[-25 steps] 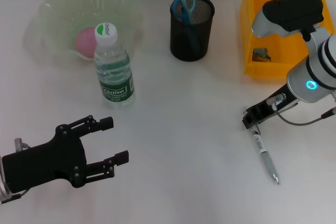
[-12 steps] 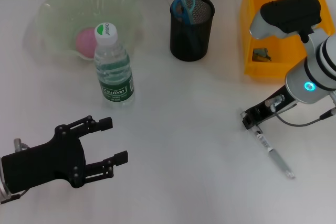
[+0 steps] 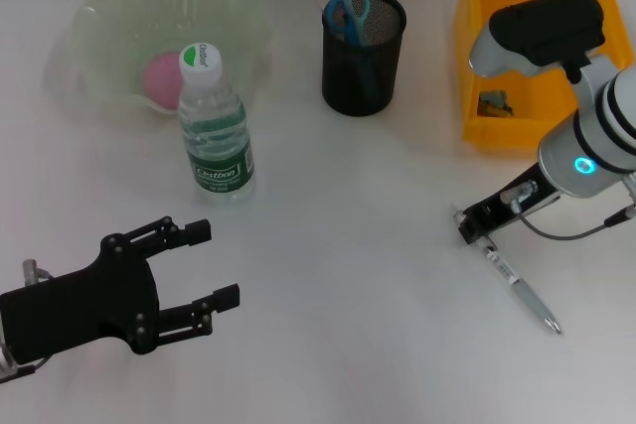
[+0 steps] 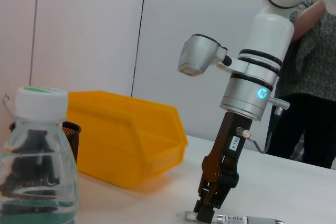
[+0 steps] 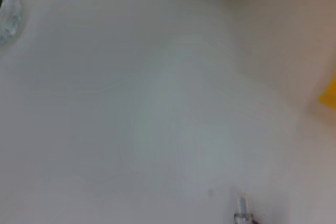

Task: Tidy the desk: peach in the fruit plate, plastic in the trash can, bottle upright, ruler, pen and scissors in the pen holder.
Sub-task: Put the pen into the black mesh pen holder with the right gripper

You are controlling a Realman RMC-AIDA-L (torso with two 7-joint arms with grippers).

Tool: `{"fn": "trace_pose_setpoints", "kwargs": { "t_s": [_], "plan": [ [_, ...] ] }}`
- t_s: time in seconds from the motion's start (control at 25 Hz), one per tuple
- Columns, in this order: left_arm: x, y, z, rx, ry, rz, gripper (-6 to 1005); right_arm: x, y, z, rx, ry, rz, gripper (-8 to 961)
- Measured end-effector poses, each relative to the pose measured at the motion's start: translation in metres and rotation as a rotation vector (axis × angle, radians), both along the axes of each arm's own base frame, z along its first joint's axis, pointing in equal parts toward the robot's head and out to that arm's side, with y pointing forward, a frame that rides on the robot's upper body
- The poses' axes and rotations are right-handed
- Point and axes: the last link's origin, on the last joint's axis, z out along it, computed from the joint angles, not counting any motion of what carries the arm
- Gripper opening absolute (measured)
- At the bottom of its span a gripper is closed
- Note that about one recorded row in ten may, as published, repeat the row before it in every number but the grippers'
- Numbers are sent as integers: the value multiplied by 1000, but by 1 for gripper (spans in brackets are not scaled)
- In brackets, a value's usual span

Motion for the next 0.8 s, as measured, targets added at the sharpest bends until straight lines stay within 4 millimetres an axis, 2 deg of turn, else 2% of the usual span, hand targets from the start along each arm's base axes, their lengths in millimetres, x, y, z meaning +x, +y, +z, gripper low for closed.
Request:
{"fn": "trace_pose_setpoints", "kwargs": {
  "t_s": [0.4,0.56,0.8],
  "plan": [
    [3,3,0,3,-4,-8,801,-20,4,28,98,57,82,163],
    [5,4,0,3,-7,-17,800,-30,3,42,162,129,134,163],
    [7,3,-1,-2,-20,-24,800,-54,13,71,296,284,238,164]
  ]
}}
